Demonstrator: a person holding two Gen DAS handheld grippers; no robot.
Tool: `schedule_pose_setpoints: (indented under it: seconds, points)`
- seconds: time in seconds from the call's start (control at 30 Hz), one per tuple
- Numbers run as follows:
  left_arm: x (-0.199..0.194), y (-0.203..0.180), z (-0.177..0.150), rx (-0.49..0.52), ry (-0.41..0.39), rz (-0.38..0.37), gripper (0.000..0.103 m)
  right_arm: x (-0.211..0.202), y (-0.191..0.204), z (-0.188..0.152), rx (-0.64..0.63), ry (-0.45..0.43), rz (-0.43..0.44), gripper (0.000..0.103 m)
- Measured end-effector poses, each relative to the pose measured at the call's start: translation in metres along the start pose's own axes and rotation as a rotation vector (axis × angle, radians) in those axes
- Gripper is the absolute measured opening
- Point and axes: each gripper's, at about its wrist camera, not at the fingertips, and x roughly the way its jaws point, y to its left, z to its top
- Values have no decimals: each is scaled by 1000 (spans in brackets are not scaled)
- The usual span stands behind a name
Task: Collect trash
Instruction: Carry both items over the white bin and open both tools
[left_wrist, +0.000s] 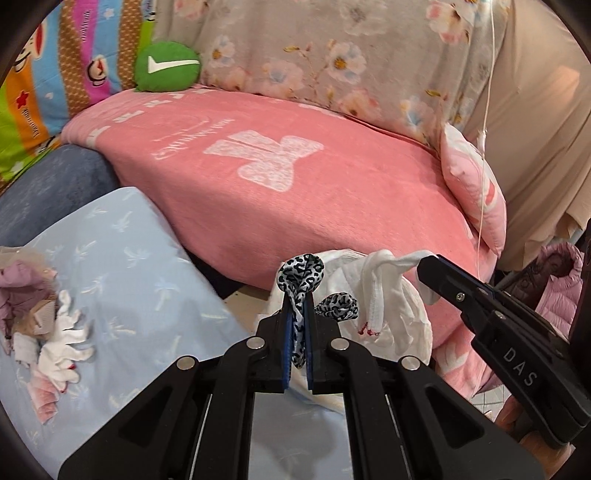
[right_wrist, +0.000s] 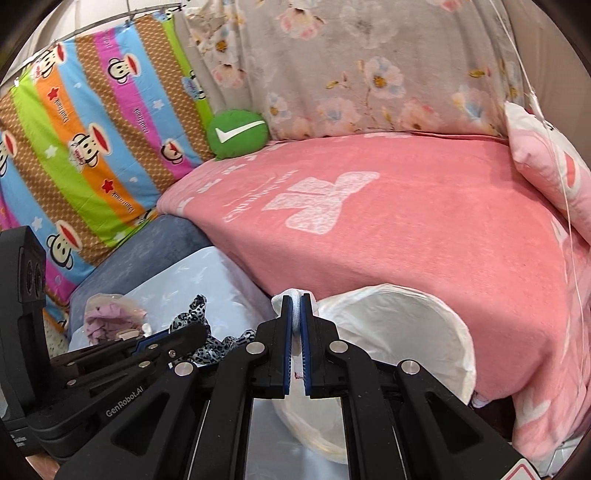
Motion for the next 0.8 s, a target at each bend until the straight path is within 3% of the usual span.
schedule_pose_setpoints:
  seconds: [0.3, 0.8]
  points:
    - [37, -24, -8, 30, 56, -34, 5, 18, -29, -17, 49, 40, -52, 4]
    - [70, -45, -13, 59, 103, 17, 6, 32, -61, -20, 140, 44, -48, 4]
